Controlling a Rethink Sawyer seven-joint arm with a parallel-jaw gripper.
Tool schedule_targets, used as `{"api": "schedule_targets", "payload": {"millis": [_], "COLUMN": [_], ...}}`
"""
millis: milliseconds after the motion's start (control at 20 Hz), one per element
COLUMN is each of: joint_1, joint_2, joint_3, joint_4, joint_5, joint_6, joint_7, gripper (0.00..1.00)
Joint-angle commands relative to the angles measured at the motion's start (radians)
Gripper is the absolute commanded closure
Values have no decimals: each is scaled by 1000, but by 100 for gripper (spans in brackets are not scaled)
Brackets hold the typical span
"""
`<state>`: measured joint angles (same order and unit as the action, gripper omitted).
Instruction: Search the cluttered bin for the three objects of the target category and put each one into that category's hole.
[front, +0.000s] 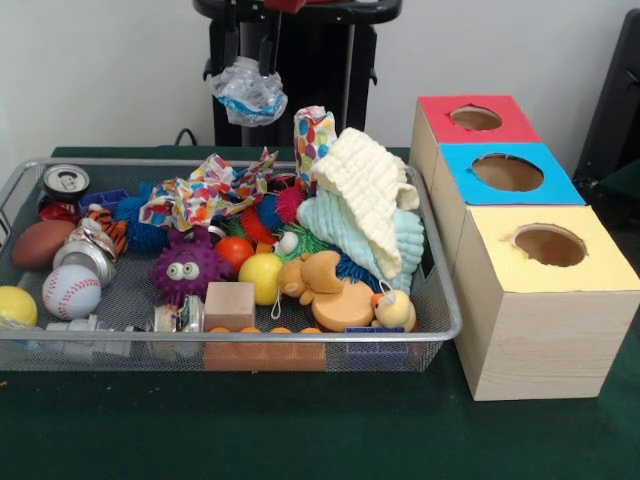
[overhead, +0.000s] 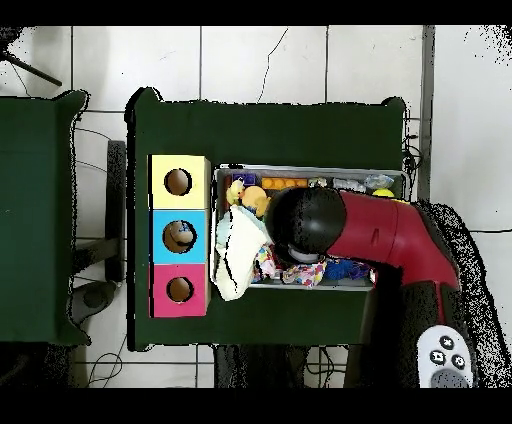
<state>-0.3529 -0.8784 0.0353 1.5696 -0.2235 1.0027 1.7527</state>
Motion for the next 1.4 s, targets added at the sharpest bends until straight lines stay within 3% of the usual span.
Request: {"api": "schedule_targets", "payload": {"millis": [50, 400, 900, 1400], "joint_1": [35, 91, 186, 256], "joint_2": [76, 130, 167, 179], "joint_3": [12, -7, -80, -127], "joint_4": [-119, -176, -151, -160], "joint_5": [31, 70, 179, 266], "joint_6": [130, 147, 91, 130], "joint_7": [185, 269, 407, 469], "gripper": [100, 100, 100, 100]}}
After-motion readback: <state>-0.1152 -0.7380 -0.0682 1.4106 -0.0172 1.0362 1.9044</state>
